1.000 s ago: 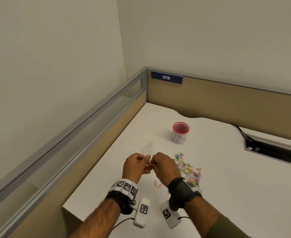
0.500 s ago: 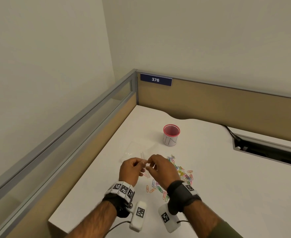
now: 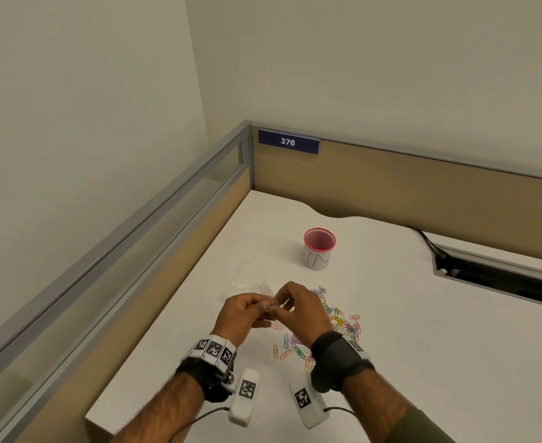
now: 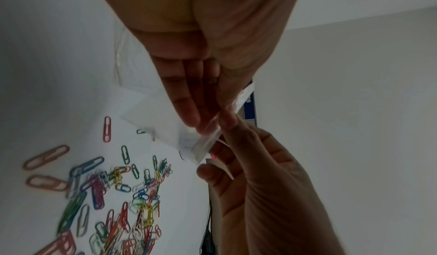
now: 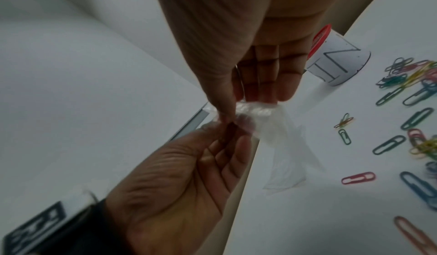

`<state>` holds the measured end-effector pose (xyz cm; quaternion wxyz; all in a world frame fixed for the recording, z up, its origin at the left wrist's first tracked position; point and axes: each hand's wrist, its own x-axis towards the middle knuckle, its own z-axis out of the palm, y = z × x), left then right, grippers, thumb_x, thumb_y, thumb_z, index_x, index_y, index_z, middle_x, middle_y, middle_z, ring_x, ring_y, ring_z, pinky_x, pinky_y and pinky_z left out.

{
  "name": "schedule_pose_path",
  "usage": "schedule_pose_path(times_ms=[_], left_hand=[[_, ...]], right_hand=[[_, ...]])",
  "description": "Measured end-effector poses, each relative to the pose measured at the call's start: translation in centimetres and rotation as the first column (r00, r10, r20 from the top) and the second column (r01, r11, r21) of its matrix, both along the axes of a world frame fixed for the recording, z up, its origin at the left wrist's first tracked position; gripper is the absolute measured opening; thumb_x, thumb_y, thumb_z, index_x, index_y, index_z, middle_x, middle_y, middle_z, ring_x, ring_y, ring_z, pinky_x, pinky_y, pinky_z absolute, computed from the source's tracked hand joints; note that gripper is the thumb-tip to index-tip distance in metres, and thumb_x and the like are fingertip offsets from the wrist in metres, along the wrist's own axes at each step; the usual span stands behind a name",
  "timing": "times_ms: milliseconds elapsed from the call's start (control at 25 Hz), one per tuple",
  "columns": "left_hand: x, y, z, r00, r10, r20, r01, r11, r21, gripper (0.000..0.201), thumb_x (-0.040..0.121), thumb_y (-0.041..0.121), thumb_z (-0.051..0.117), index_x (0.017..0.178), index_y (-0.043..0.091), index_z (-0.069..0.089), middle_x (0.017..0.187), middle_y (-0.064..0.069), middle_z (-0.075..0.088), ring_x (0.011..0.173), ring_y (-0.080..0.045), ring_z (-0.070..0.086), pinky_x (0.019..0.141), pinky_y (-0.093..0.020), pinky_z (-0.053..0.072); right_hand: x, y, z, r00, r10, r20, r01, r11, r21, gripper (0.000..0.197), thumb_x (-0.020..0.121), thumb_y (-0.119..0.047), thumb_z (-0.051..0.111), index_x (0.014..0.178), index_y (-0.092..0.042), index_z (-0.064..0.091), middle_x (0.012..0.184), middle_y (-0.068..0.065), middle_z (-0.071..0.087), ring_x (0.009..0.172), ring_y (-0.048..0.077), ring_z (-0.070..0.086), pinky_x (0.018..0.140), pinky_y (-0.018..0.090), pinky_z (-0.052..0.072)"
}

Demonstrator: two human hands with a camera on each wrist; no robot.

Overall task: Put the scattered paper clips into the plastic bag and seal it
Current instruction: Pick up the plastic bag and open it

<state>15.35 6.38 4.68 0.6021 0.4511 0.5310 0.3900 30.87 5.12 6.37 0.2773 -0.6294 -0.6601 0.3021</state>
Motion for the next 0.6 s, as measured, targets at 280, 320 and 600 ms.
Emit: schedule_pose_path(times_ms=[280, 320, 600], left_hand=[[0.4, -0.1, -0.6, 0.974, 0.087, -0.207, -0.071, 0.994, 0.083, 0.016, 0.087, 0.017, 0.076, 0.086, 0.001, 0.072, 0.068, -0.004, 0.074, 0.057, -0.009, 0.070, 0.056, -0.021, 0.057], [0.5, -0.2, -0.7, 0.972, 0.090, -0.216, -0.072, 0.993, 0.090, 0.018, 0.087, 0.018, 0.076, 0.086, 0.000, 0.072, 0.067, -0.003, 0.073, 0.056, -0.008, 0.069, 0.056, -0.021, 0.057], [0.1, 0.1, -0.5, 0.994, -0.020, -0.110, 0.025, 0.999, 0.041, 0.015, 0.095, 0.011, 0.064, 0.088, 0.003, 0.075, 0.078, -0.006, 0.077, 0.069, -0.014, 0.070, 0.071, -0.030, 0.059]], right_hand=[[-1.1, -0.9, -0.4, 0.998, 0.055, 0.040, -0.057, 0.996, 0.069, 0.019, 0.084, -0.030, 0.067, 0.097, -0.024, 0.054, 0.091, -0.005, 0.056, 0.073, 0.009, 0.051, 0.065, 0.020, 0.046], [-1.0, -0.7, -0.3, 0.998, 0.050, 0.042, -0.053, 0.997, 0.064, 0.014, 0.086, -0.029, 0.065, 0.095, -0.023, 0.056, 0.090, -0.004, 0.059, 0.075, 0.011, 0.053, 0.068, 0.022, 0.048], [0.2, 0.4, -0.3, 0.999, 0.011, 0.031, -0.012, 0.998, 0.063, 0.015, 0.092, -0.023, 0.054, 0.092, -0.018, 0.068, 0.087, -0.002, 0.068, 0.077, 0.013, 0.061, 0.075, 0.031, 0.056]])
